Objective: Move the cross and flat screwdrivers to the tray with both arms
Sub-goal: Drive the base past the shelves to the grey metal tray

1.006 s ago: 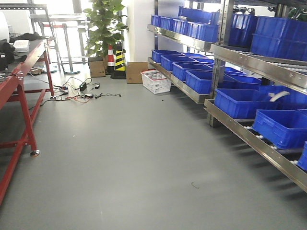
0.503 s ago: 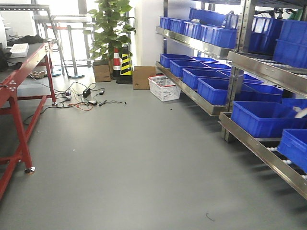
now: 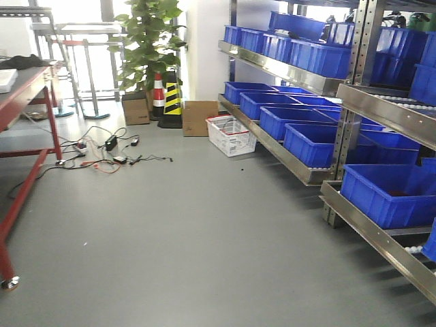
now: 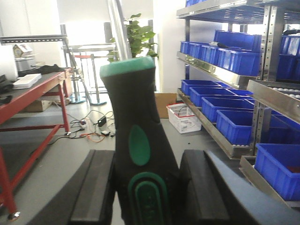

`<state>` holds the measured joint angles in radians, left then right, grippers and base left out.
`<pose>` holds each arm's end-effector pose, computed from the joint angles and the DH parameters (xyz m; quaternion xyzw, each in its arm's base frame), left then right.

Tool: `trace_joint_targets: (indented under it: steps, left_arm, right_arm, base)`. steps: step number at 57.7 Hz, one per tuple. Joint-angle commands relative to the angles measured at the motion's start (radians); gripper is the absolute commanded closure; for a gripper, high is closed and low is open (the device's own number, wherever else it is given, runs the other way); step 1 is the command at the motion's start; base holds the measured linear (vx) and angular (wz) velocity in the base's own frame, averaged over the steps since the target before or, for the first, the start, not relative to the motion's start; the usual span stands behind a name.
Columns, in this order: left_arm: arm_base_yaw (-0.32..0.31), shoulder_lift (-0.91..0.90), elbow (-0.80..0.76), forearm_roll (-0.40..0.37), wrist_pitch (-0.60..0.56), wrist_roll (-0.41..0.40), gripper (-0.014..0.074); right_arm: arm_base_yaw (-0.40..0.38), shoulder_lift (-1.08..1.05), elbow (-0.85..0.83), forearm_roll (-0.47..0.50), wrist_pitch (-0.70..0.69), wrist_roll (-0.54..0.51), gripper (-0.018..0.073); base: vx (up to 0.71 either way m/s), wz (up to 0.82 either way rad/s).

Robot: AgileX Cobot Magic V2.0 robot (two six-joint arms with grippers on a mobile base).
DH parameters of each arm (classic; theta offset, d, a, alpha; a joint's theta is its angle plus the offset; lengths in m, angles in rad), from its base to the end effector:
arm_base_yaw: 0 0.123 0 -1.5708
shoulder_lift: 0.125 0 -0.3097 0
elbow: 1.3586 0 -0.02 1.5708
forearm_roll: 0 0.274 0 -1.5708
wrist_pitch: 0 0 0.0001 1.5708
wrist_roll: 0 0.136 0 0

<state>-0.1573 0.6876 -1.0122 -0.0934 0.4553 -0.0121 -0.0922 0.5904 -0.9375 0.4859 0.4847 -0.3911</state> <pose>0.1630 -0.0315 0.4701 0.0363 0.7208 -0.1021 0.6846 0.1412 0.0167 0.4593 -0.0286 0.7070 0.0612 0.7039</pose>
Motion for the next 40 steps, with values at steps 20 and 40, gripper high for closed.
trace_joint_targets:
  steps: [20,40]
  left_arm:
    - [-0.006,0.003,-0.032,-0.006,-0.098,-0.003,0.0601]
    - [-0.006,0.003,-0.032,-0.006,-0.098,-0.003,0.0601]
  right_arm:
    - [-0.002,0.007,-0.030,0.018,-0.093,-0.003,0.0568]
    - [-0.002,0.007,-0.030,0.018,-0.093,-0.003,0.0568]
  base:
    - [0.52,-0.36]
    - [0.42,-0.50]
